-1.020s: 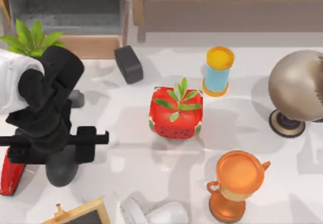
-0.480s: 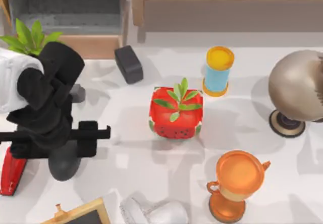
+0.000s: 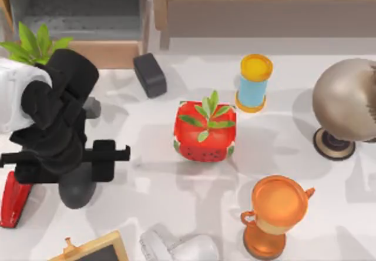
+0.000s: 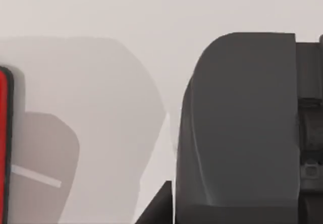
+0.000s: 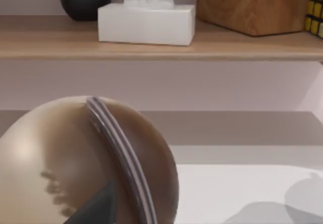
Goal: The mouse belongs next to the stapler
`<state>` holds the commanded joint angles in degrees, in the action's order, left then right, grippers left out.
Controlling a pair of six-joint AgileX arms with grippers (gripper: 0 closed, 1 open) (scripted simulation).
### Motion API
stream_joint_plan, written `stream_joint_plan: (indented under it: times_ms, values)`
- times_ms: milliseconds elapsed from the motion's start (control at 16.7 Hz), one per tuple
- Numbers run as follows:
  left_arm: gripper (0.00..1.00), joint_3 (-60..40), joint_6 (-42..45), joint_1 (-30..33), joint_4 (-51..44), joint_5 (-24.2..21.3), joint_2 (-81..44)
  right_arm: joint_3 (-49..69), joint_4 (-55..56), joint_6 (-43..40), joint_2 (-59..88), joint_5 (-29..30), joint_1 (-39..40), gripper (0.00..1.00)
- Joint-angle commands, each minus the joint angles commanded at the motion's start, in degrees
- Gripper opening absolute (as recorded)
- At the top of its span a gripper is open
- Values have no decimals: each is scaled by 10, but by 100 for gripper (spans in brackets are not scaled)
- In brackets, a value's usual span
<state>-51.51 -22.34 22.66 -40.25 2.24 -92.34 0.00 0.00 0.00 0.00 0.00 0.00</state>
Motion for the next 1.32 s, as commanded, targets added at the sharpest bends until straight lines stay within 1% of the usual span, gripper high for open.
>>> stream_joint_plan:
  times_ms: [480, 1260, 1320]
  values:
    - [0, 17, 0, 0, 1, -1, -17, 0, 0, 0, 0, 0, 0, 100]
    - [98, 17, 0, 0, 1, -1, -17, 0, 0, 0, 0, 0, 0, 100]
    - [100, 17, 0, 0, 1, -1, -17, 0, 0, 0, 0, 0, 0, 100]
